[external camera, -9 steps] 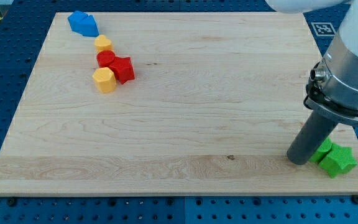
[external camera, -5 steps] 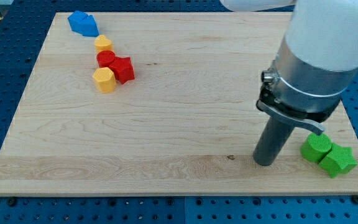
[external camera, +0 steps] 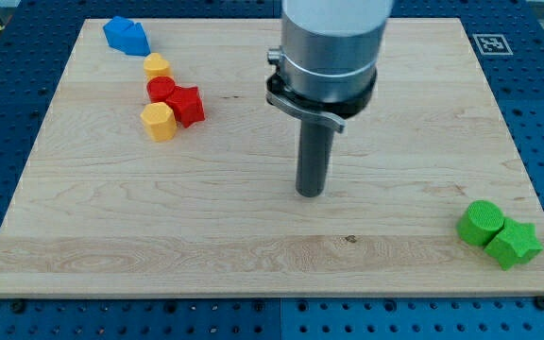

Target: Point your arm towards yellow hexagon

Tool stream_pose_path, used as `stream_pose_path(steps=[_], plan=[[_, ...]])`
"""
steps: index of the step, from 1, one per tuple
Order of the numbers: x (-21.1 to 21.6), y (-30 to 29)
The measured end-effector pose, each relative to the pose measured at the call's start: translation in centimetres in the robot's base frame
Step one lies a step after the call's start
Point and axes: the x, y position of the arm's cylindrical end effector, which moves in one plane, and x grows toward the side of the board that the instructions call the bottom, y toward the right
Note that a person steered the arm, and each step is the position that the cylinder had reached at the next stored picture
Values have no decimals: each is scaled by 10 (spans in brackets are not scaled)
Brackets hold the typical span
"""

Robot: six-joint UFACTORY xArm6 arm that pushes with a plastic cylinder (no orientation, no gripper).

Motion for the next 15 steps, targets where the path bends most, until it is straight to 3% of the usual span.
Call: stream_pose_path(steps=[3,6,8,10,12,15], plan=[[-12,-13],[27,-29],[60,-67],[66,-120],[53,-159],[-16,-250]])
